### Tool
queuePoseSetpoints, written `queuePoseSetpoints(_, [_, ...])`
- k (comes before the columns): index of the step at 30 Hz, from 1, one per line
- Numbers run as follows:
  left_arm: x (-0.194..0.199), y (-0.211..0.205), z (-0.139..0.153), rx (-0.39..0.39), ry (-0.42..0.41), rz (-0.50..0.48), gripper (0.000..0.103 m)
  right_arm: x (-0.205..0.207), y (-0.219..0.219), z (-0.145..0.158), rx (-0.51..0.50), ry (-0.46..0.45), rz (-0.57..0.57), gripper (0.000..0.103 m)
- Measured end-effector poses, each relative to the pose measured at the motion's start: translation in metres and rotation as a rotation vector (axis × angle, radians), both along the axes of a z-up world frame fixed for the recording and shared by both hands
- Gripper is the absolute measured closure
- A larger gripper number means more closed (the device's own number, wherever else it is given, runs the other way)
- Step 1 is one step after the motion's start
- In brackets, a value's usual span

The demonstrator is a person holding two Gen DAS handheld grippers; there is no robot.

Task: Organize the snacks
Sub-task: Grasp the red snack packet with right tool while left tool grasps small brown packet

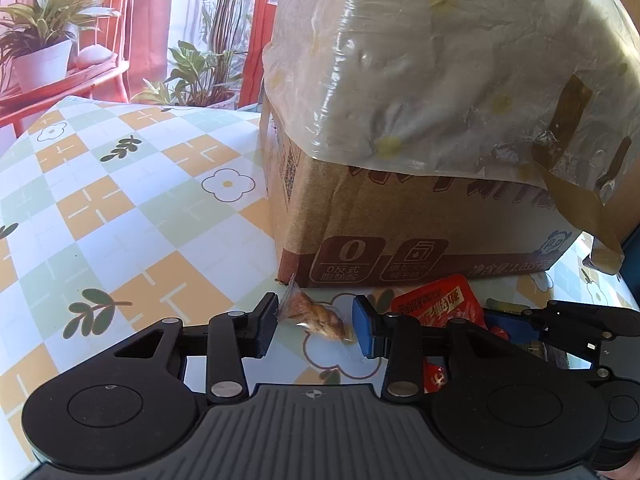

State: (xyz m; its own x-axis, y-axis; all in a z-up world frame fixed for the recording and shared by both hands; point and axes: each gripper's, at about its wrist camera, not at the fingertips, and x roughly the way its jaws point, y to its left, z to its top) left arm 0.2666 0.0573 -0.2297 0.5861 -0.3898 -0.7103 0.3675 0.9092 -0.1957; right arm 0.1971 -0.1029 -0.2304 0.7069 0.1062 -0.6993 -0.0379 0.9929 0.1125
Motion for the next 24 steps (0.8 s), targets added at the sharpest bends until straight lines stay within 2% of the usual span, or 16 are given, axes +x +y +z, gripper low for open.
queuePoseSetpoints(1, [-0.002, -0.001, 0.000, -0.002, -0.002, -0.008, 0.069, 0.000, 0.001, 0.000, -0.005, 0.004, 0.004, 0.063])
queuePoseSetpoints(4, [-0.009, -0.002, -0.002, -0.054, 0.016, -0.038, 0.071, -0.003, 0.000, 0.004, 0.022, 0.008, 0.006, 0.069])
queuePoseSetpoints(9, [-0.026, -0.006, 0.005, -0.071, -0.002, -0.019, 0.076, -0.007, -0.005, 0.012, 0.098, 0.002, 0.007, 0.078])
queuePoseSetpoints(10, [-0.030, -0.005, 0.007, -0.069, -0.009, -0.011, 0.082, -0.008, -0.007, 0.015, 0.118, -0.005, 0.005, 0.083])
queuePoseSetpoints(11, [-0.033, -0.004, 0.009, -0.072, -0.014, -0.007, 0.082, -0.008, -0.008, 0.017, 0.131, -0.011, 0.006, 0.088])
queuePoseSetpoints(24, [-0.066, 0.007, 0.053, -0.028, -0.122, 0.050, 0.082, -0.033, -0.015, 0.047, 0.187, -0.110, 0.016, 0.090])
